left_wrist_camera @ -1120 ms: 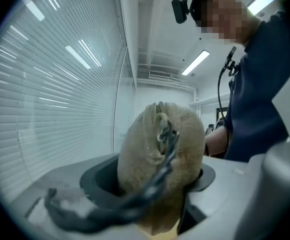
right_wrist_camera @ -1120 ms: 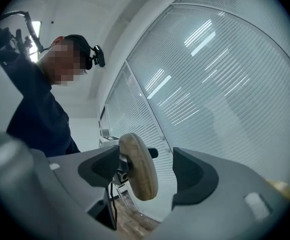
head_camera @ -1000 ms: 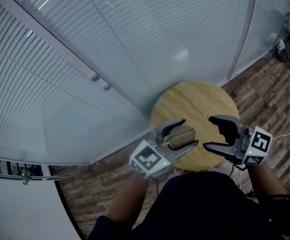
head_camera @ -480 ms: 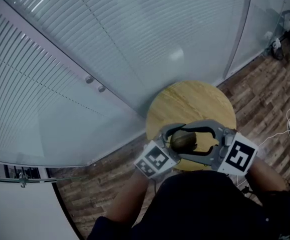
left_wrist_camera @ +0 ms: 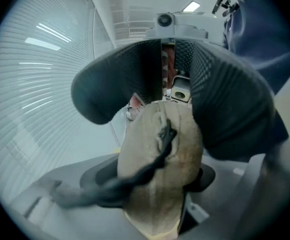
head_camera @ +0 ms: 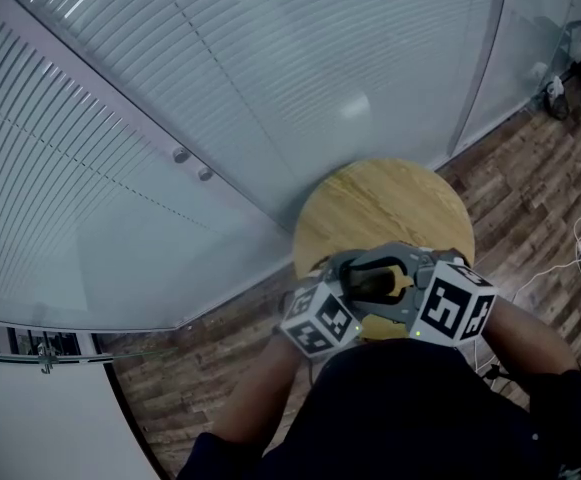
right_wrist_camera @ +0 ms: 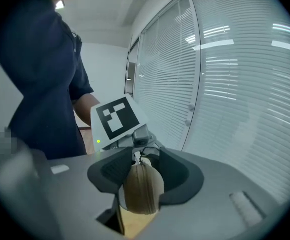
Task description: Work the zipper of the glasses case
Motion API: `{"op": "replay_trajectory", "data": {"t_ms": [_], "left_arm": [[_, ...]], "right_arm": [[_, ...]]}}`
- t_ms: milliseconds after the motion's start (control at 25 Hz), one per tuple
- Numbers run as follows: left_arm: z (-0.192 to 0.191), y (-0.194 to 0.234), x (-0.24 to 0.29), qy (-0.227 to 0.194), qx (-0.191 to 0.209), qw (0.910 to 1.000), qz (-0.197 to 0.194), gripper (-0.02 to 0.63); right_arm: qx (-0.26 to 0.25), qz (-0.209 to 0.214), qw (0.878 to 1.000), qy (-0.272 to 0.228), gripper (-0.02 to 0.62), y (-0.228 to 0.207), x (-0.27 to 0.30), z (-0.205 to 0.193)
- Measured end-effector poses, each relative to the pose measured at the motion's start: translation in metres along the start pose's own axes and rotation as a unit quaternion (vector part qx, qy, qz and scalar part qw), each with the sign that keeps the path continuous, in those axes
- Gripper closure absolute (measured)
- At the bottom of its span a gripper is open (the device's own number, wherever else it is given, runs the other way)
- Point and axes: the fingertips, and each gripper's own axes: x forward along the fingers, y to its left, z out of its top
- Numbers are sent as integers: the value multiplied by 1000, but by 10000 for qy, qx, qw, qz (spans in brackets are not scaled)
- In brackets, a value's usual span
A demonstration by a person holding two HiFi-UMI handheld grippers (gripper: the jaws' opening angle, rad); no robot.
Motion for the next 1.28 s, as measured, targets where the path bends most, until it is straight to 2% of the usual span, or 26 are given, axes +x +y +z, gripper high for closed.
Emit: {"op": "replay_trajectory", "data": {"t_ms": [160, 280, 360, 440, 520, 680, 760, 840, 1000, 1080, 1160, 1240, 1280], "left_arm": [[-7, 1, -5, 392, 409, 9982, 180, 285], [-15, 1, -6, 763, 832, 9930, 343, 285], [-21, 2, -3, 928, 1051, 9892, 417, 285], [-23, 1, -2, 959, 1108, 9884, 407, 285], [-19, 0, -5, 884, 1051, 9898, 379, 285], [-7, -2, -14, 607, 796, 9946, 263, 293], [1, -6, -17, 355, 540, 9979, 92, 293], [9, -9, -21, 127, 301, 9995, -51, 294], [14, -13, -25, -38, 151, 9997, -206, 296], [23, -16, -29, -350, -62, 9986, -385, 298], [36, -16, -36, -742, -263, 9955, -528, 299], [44, -15, -43, -940, -424, 9930, -582, 299], [45, -14, -44, -943, -446, 9929, -578, 299]], "right_arm": [[166, 286, 9992, 238, 430, 4, 5, -1], [314, 527, 9972, 437, 474, 11, 11, -7], [476, 688, 9954, 463, 505, 15, 14, -12], [602, 792, 9943, 376, 508, 15, 15, -13], [740, 803, 9938, 201, 545, 13, 10, -7], [980, 771, 9921, -159, 546, 8, -3, 6], [950, 774, 9911, -515, 548, 8, -11, 14], [872, 769, 9897, -833, 575, 8, -19, 23], [807, 743, 9864, -1221, 578, 8, -29, 27], [880, 704, 9771, -1803, 581, 5, -39, 37], [1154, 677, 9605, -2440, 588, -3, -57, 49], [1358, 606, 9496, -2758, 588, -11, -73, 56], [1355, 561, 9499, -2761, 588, -14, -77, 57]]}}
